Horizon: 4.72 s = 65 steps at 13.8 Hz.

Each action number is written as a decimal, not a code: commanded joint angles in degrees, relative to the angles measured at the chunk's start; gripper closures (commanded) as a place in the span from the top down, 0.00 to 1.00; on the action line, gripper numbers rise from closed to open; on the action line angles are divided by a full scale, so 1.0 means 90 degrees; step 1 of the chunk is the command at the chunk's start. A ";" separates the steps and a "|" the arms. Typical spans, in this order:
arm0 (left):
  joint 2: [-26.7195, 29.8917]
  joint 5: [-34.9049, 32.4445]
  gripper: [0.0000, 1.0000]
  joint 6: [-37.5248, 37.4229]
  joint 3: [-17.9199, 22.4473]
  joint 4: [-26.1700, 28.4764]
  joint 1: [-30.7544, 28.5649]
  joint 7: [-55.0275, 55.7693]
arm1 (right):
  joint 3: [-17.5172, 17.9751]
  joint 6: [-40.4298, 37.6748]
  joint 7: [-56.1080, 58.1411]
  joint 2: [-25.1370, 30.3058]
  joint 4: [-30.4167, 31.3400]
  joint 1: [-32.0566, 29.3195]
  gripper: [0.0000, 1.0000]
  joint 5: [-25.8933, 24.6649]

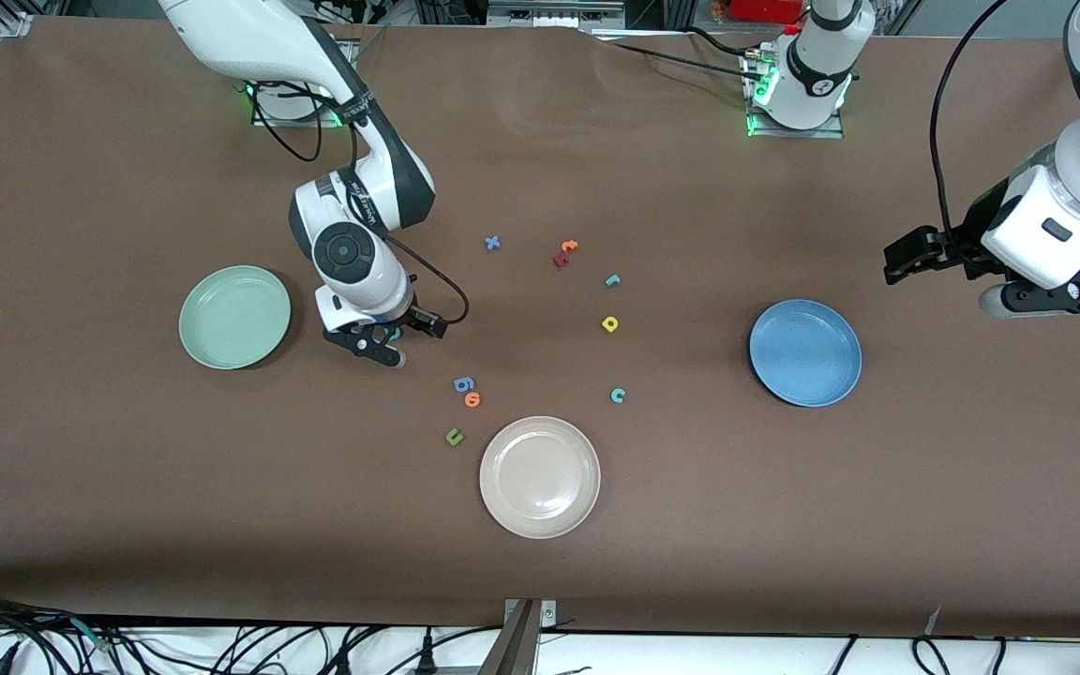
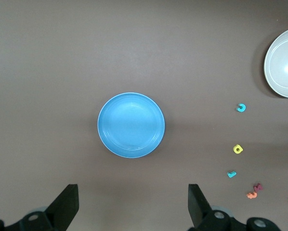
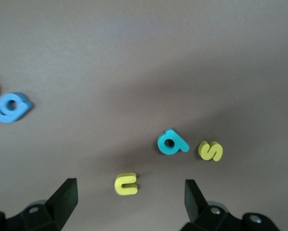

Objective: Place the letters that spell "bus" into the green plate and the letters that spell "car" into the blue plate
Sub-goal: 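Reach the right gripper down and grasp the yellow letter u, then carry the yellow u onto the green plate and open the right gripper, then grasp the yellow s with the right gripper while the left gripper reaches the teal c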

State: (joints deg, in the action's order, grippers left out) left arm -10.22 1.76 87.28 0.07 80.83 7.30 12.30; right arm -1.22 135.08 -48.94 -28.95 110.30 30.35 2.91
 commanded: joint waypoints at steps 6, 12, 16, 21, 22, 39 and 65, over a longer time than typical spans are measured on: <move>-0.0094 -0.0166 1.00 -0.0059 0.0012 -0.0222 0.0126 0.0098 | 0.0223 0.1036 0.0037 -0.0142 0.0567 -0.0042 0.94 0.0106; -0.0143 -0.0166 1.00 -0.0068 0.0031 -0.0378 0.0126 0.0137 | 0.0282 0.1046 0.0027 -0.0309 0.0518 -0.0052 0.79 0.0106; -0.0153 -0.0166 1.00 -0.0068 0.0022 -0.0388 0.0126 0.0137 | 0.0282 0.1036 0.0037 -0.0309 0.0518 -0.0052 0.43 0.0106; -0.0163 -0.0176 1.00 -0.0068 0.0032 -0.0378 0.0126 0.0137 | 0.0282 0.1017 0.0057 -0.0309 0.0518 -0.0052 0.17 0.0106; -0.0172 -0.0167 1.00 -0.0068 0.0032 -0.0378 0.0126 0.0137 | 0.0282 0.0978 0.0076 -0.0309 0.0508 -0.0052 0.08 0.0106; -0.0260 -0.0166 1.00 -0.0068 0.0022 -0.0485 0.0126 0.0235 | -0.1180 -0.3301 0.4623 0.0424 -0.0978 -0.1838 0.05 0.0097; -0.1040 -0.0176 1.00 -0.0059 0.0032 -0.0689 0.0458 0.0753 | 0.0124 -0.1690 0.2140 0.0863 0.0488 -0.2132 0.96 0.0097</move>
State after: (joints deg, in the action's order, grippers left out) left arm -16.78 1.76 87.56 0.23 78.67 10.96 18.37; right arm -2.52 118.43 -24.58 -21.22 114.53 11.40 3.15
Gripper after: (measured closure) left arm 0.000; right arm 0.040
